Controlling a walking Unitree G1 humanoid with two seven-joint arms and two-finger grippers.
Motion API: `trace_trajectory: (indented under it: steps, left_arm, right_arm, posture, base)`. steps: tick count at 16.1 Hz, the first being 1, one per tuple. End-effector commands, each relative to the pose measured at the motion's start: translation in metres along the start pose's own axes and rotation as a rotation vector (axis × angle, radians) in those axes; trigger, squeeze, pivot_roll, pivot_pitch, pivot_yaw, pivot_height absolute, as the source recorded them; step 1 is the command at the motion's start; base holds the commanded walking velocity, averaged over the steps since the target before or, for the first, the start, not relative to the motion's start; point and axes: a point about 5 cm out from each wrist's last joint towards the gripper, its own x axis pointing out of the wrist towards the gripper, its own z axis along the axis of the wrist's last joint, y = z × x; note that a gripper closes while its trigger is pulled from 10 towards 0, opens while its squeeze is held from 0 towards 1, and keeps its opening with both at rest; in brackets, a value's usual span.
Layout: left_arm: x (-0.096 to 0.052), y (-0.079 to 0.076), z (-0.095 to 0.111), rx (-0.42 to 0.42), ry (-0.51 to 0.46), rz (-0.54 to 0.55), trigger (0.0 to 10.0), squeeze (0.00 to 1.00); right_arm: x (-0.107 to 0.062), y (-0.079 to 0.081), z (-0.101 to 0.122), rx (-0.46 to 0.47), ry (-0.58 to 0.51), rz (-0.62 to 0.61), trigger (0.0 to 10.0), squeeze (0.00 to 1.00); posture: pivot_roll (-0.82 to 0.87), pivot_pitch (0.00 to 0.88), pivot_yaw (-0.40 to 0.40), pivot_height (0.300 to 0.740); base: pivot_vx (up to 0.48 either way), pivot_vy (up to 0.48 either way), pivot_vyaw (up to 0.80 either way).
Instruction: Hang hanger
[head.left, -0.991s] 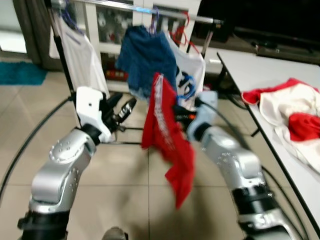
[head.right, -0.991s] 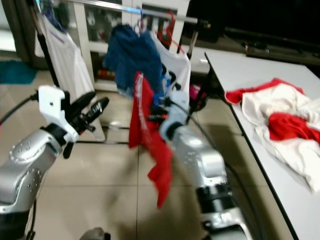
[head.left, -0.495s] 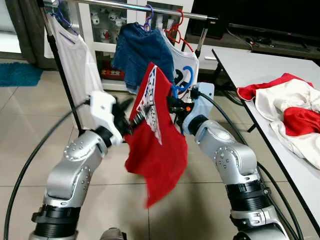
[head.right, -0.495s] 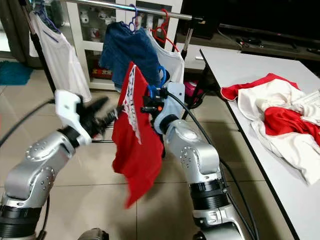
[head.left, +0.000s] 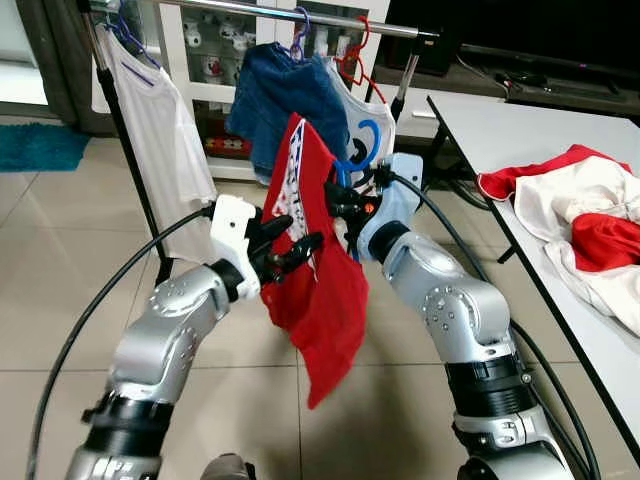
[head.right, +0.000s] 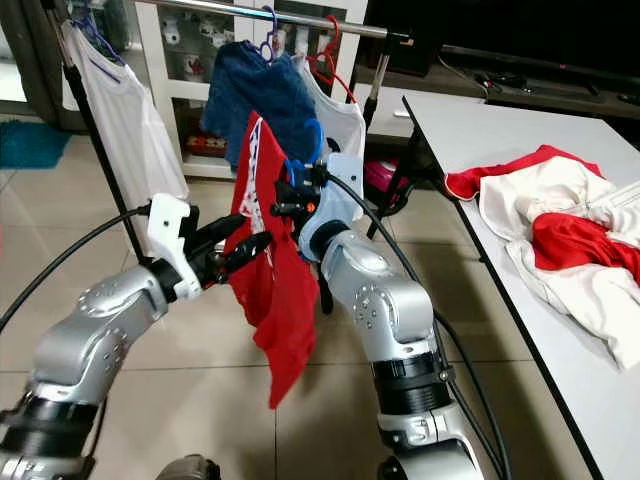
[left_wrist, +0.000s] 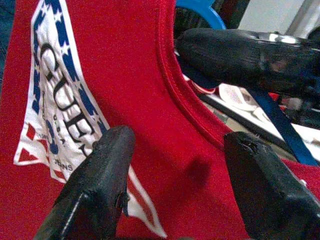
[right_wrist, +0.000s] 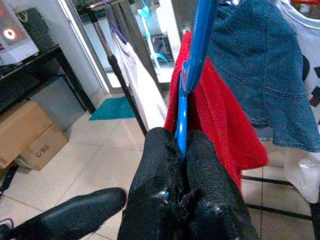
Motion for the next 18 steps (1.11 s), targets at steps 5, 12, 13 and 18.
trace_trajectory:
  steps: [5,12,13,18]
  left_arm:
    - [0.016,-0.004,0.007,-0.068,-0.043,-0.092,10.0,0.0]
    - [0.024,0.007,0.005,-0.037,-0.011,-0.062,0.0,0.0]
    - [0.025,0.01,0.006,-0.016,-0.007,-0.051,0.0,0.0]
    - [0.027,0.01,0.007,0.0,-0.023,-0.051,0.0,0.0]
  right_arm:
    - [-0.002,0.008,0.015,-0.022,-0.058,0.024,10.0,0.0]
    - [-0.001,0.014,0.015,-0.027,-0.057,0.048,10.0,0.0]
    - [-0.001,0.014,0.015,-0.026,-0.057,0.046,10.0,0.0]
    - [0.0,0.011,0.015,-0.021,-0.06,0.03,10.0,0.0]
  posture:
    - [0.01,0.0,-0.095,0.74]
    - [0.01,0.0,-0.085,0.74]
    - [0.01,0.0,-0.083,0.74]
    - [0.02,0.0,-0.083,0.74]
  base:
    - [0.0,0.0,0.0]
    - [0.0,0.0,0.0]
    - [0.0,0.0,0.0]
    - [0.0,0.0,0.0]
